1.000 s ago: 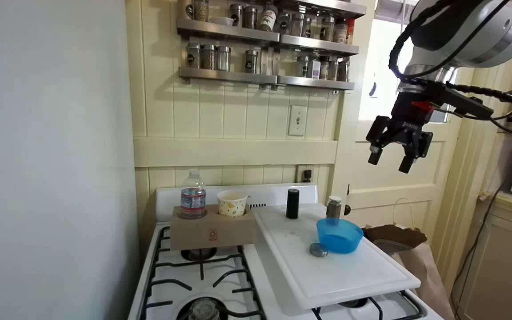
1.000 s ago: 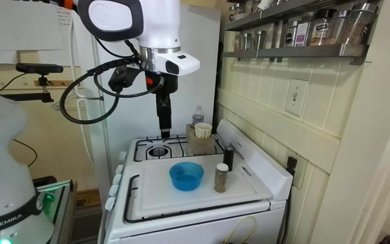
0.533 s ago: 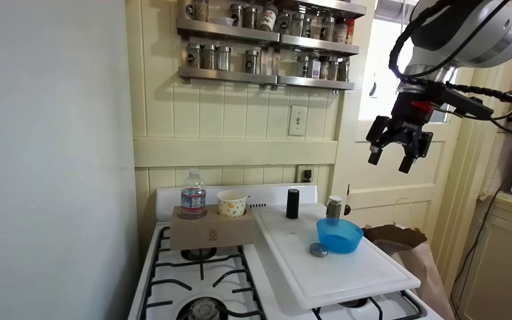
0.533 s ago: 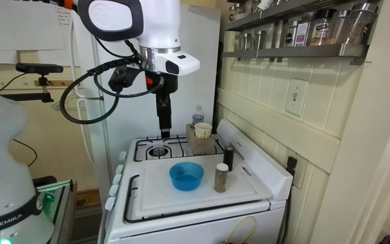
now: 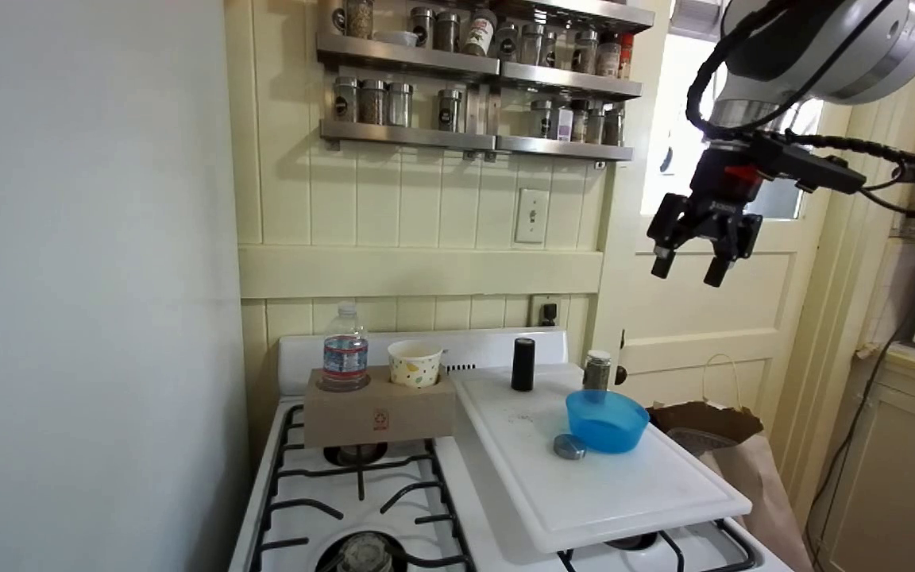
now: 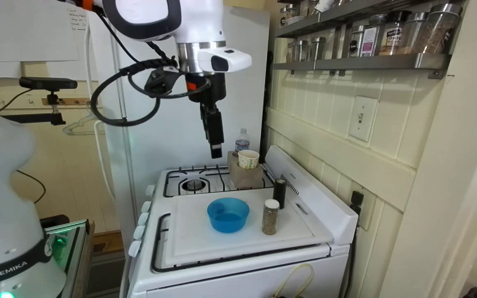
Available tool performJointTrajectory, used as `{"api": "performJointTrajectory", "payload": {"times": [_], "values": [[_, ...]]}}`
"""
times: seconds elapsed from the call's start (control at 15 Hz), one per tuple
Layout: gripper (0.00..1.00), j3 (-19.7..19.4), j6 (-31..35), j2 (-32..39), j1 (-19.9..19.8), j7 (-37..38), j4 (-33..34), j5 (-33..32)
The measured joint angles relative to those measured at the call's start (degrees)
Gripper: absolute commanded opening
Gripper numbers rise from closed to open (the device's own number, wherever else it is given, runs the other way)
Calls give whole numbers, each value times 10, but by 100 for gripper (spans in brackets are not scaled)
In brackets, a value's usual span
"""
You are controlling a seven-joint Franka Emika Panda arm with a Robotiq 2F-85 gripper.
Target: Push the button of the switch down
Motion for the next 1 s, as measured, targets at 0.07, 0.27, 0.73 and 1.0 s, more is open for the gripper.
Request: {"api": "performJointTrajectory", "payload": {"times": [0.07, 0.27, 0.73, 1.0], "values": [[96, 10, 14, 7, -2, 1, 13, -18], [70, 32, 71, 32, -5, 2, 47, -63], [15, 57, 329, 109, -7, -3, 63, -162], [0, 63, 494, 147, -21, 3, 61, -196]]}}
